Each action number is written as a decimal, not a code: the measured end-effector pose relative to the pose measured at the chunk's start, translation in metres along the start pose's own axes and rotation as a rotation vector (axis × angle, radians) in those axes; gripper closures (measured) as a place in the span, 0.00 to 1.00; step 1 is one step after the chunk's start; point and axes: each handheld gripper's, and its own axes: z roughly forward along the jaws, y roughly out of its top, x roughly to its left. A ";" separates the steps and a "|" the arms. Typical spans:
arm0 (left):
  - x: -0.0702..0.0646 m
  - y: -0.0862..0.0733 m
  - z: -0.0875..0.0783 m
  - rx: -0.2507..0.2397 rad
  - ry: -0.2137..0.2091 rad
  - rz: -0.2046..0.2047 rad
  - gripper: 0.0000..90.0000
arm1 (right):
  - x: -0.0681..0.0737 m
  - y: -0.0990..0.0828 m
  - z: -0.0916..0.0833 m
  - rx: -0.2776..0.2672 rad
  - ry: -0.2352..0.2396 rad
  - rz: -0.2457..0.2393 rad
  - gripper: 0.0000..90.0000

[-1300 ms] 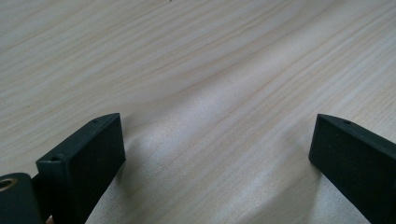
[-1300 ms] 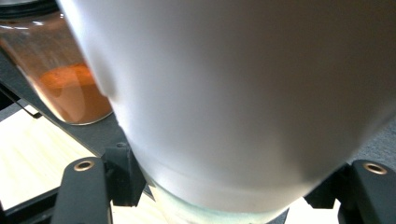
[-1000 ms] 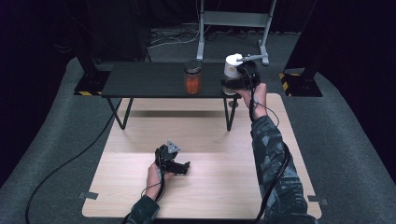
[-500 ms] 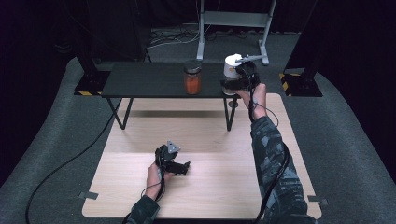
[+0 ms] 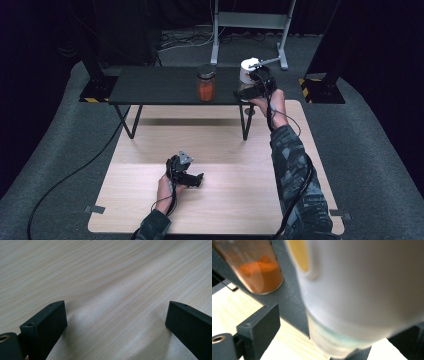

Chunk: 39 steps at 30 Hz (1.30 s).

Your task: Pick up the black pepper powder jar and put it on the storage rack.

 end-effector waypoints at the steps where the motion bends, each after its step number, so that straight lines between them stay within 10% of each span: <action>1: 0.000 0.000 0.000 -0.001 0.000 -0.001 0.04 | 0.000 0.000 -0.001 0.003 0.000 0.000 0.03; 12: 0.000 0.000 0.000 -0.001 0.000 -0.001 0.04 | 0.003 -0.027 -0.015 0.040 -0.023 -0.006 0.01; 39: 0.000 0.000 0.000 -0.001 0.000 -0.002 0.04 | -0.001 -0.200 -0.006 0.098 -0.072 0.102 0.00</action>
